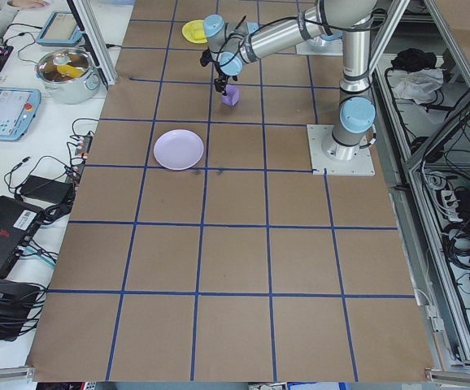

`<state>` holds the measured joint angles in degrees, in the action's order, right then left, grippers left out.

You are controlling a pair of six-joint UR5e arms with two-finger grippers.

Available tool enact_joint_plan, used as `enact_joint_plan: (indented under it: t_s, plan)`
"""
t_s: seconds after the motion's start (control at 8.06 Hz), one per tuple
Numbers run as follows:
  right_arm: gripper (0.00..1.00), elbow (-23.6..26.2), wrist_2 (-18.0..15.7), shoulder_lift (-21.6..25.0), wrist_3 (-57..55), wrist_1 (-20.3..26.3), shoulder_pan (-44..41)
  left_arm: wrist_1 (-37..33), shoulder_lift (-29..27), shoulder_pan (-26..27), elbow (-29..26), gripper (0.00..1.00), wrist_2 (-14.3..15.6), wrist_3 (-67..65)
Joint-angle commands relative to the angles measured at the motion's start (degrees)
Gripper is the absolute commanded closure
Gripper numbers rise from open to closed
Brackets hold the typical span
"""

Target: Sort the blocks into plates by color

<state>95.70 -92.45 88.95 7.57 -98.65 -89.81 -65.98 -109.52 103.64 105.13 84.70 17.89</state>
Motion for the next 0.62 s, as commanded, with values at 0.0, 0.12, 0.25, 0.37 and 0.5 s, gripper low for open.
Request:
enact_joint_plan:
  t_s: [0.0,0.12,0.25,0.37,0.5]
  plan:
    - [0.0,1.8,-0.6,0.7,1.0,-1.6,0.0,2.3,-2.1,0.1,0.3,0.0,-0.1,-0.1]
    - [0.0,1.8,-0.7,0.3,1.0,-2.1,0.2,2.9,-3.1,0.2,0.5,0.0,-0.1,-0.1]
    - [0.0,1.7,-0.7,0.2,1.0,-2.1,0.3,3.7,-3.6,0.2,0.7,0.0,0.0,-0.1]
    - [0.0,1.9,-0.7,0.2,1.1,-2.1,0.3,5.1,-2.6,0.2,0.6,0.12,0.0,0.7]
    - [0.0,2.0,-0.7,0.2,1.0,-2.1,0.3,5.2,-1.8,0.2,0.8,0.32,-0.2,0.0]
